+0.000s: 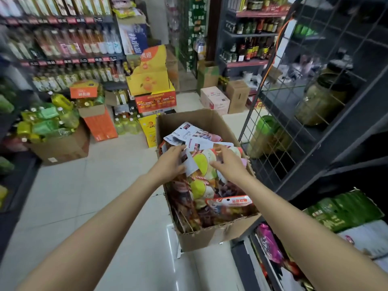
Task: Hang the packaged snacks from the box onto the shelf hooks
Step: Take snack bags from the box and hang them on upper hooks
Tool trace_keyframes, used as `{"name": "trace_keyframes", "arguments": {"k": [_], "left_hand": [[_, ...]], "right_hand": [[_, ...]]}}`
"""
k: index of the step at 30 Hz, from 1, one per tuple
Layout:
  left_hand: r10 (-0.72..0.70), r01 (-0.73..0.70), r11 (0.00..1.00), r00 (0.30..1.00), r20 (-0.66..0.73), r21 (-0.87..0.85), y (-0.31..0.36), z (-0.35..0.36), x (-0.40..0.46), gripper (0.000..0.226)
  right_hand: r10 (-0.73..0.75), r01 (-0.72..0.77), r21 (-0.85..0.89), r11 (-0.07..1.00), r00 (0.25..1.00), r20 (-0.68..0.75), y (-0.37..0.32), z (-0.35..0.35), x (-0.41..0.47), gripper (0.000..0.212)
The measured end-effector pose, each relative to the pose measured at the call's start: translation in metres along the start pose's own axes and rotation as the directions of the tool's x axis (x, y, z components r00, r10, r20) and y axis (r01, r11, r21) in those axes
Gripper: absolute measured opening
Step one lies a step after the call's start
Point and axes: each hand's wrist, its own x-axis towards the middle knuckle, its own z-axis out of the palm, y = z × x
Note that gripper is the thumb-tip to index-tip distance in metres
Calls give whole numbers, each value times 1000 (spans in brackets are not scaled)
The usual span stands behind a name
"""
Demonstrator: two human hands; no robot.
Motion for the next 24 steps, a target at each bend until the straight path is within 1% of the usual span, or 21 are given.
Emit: {"name": "trace_keyframes", "arguments": {"k": [2,4,7,9,10,13,15,17,18,19,22,24], "left_hand": [[-34,30,996,998,-48,-86,-5,-1,2,65],[-65,51,990,992,-104,-131,-10,-2,6,55],[-81,50,979,985,-152,-197,-15,-8,7,39],[-83,40,969,982,-168,-243,-19,-14,6,30],[-70,26,969,983,-169,-247,-22,-17,5,28],[2,-20,986,994,-110,-165,-28,-26,5,19],[47,-55,994,995,-91,-91,-27,-29,6,19],[98,-100,995,992,-85,-14,-20,-30,8,22],[125,-126,992,989,-85,-2,-14,-30,8,23],[138,-143,989,986,-93,-45,-8,-31,8,24],[120,-165,938,979,-163,-304,13,-40,9,29],[110,-184,913,970,-217,-364,27,-51,9,28]], "right_hand": [[12,-10,40,999,999,-51,-2,7,9,53],[7,0,79,997,996,-90,-6,14,16,53],[2,9,86,996,992,-126,-8,23,19,37],[18,0,132,991,991,-136,-5,24,21,25],[24,-2,163,987,991,-134,-3,22,22,24],[16,14,212,977,990,-141,0,10,22,21],[57,-5,274,962,981,-183,4,1,22,20],[127,-27,405,914,966,-223,6,-9,20,24],[163,-34,476,879,959,-233,6,-14,18,25],[192,-37,533,845,952,-238,5,-20,16,24],[237,-3,647,763,932,-275,-2,-37,6,24],[250,30,709,704,925,-287,-9,-49,-2,20]]}}
